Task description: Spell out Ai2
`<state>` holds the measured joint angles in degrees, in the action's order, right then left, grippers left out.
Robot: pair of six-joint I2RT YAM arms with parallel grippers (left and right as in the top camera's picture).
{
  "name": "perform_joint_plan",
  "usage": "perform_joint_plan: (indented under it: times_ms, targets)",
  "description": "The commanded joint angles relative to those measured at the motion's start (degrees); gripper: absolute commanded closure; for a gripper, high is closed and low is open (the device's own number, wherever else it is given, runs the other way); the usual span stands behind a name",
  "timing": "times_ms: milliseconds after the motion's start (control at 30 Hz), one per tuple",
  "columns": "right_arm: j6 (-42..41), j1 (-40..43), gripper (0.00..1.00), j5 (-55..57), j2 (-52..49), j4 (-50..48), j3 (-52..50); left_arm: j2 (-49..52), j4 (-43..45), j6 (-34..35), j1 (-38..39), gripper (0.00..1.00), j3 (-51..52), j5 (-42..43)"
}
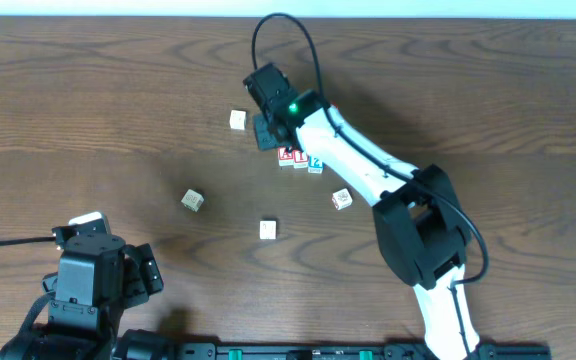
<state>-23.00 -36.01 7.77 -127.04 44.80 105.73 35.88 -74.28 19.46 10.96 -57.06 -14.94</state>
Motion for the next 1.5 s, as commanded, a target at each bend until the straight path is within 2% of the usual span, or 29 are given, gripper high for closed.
perform_joint_plan:
  times_ms: [0, 200, 300, 667, 967, 1367, 1467]
  targets:
    - [-1.11, 1.62, 0.99, 3.23, -0.2, 4.24, 4.79, -0.15, 0.07, 0.24, -0.17, 0.05, -0.24, -0.04]
    - [-3.23, 2.99, 0.99, 3.19, 1.42, 14.38, 9.97, -0.15, 0.07, 0.24, -0.17, 0.05, -0.24, -0.04]
    - [-6.73, 3.85, 0.99, 2.69, 2.97, 19.85, 10.03, -0.15, 0.07, 0.24, -0.17, 0.04, -0.24, -0.04]
    - [-9.77, 5.22, 0.99, 2.12, 3.82, 31.71, 9.64, -0.15, 0.07, 0.24, -0.17, 0.05, -0.24, -0.04]
    - [-8.17, 9.73, 0.99, 0.63, 4.48, 31.47, 9.35, -0.15, 0.07, 0.24, -0.17, 0.05, -0.24, -0.04]
    - [-4.52, 9.84, 0.99, -1.79, 5.49, 31.74, 9.14, -0.15, 0.07, 0.24, -0.17, 0.05, -0.24, -0.04]
    - [-2.8, 9.4, 0.99, -1.79, 8.15, 29.38, 6.21, -0.15, 0.07, 0.24, -0.17, 0.05, -0.24, -0.04]
